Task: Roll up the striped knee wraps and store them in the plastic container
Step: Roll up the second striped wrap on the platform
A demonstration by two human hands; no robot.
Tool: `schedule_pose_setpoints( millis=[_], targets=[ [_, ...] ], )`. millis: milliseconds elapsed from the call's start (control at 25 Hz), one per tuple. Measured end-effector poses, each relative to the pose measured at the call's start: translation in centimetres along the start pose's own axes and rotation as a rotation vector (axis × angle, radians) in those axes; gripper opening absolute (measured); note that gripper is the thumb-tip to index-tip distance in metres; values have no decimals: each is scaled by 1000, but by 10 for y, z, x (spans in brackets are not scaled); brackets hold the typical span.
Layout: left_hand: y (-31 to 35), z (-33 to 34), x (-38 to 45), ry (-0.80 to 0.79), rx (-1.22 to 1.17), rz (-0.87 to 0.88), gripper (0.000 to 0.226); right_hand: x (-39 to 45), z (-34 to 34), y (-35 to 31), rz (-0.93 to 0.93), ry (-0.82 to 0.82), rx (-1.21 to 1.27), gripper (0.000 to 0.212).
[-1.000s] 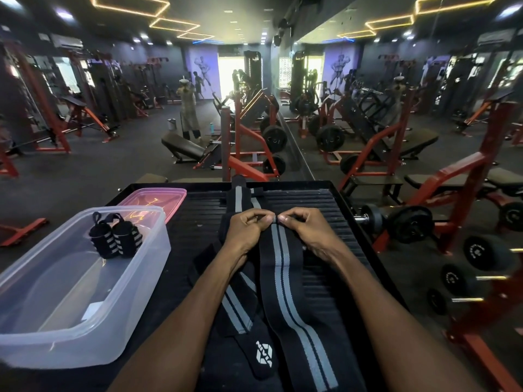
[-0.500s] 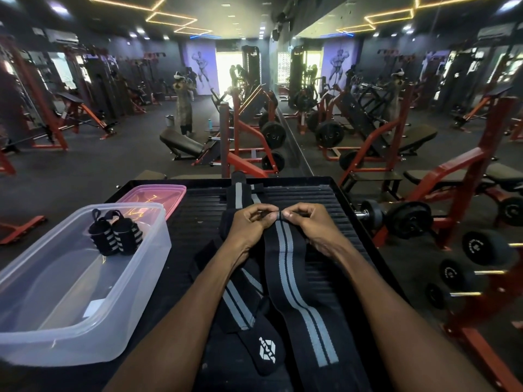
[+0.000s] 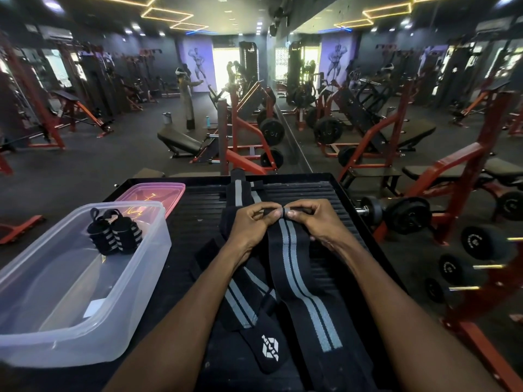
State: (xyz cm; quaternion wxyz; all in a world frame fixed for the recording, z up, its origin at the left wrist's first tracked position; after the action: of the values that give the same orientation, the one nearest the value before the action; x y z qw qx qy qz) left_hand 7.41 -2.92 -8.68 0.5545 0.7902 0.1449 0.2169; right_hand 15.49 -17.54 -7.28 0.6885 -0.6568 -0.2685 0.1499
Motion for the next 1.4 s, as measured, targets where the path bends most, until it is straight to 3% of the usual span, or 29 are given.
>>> schedule_pose_setpoints(
  millis=[160, 360, 600, 720, 840, 960, 1040, 1160, 1320, 1400],
  targets=[
    [-3, 1, 1, 2, -22, -18, 12, -3, 2, -5, -30, 13, 13, 12],
    [3, 0, -2, 31, -3, 59, 15, -3, 4, 6, 124, -46, 84, 21],
    [-4, 5, 0, -35, -70, -95, 20, 2, 3, -3, -131, 1, 109, 13],
    [0, 1, 0, 38, -44, -41, 8, 1, 4, 2, -20, 0, 64, 6],
    [5, 0, -2, 49, -57, 8, 19, 0, 6, 8, 114, -44, 54, 20],
    [1, 3, -1, 17, -93, -25, 18, 1, 3, 2, 18, 35, 94, 2],
    [0, 6, -2, -36, -149, -122, 7, 1, 1, 1, -9, 54, 128, 9],
    [-3, 3, 0, -10, -37, -91, 10, -1, 3, 6, 57, -4, 138, 5],
    [5, -1, -2, 40, 77, -3, 13, -2, 8, 7, 89, -69, 130, 19],
    [4, 2, -1, 11, 116, 3, 8, -1, 7, 4, 37, -16, 83, 8]
  ],
)
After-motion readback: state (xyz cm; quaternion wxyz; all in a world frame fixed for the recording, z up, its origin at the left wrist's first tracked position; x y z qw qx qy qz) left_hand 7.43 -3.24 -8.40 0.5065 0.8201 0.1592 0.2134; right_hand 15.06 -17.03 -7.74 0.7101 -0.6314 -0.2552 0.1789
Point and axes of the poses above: each hand's wrist, its own x-axis towards the middle knuckle, its own z-axis out of the palm, y = z × x, the point moved 5 cm from there along x, towards the middle knuckle, and after that the axes turned 14 degrees about x, right-handed, at the moved point
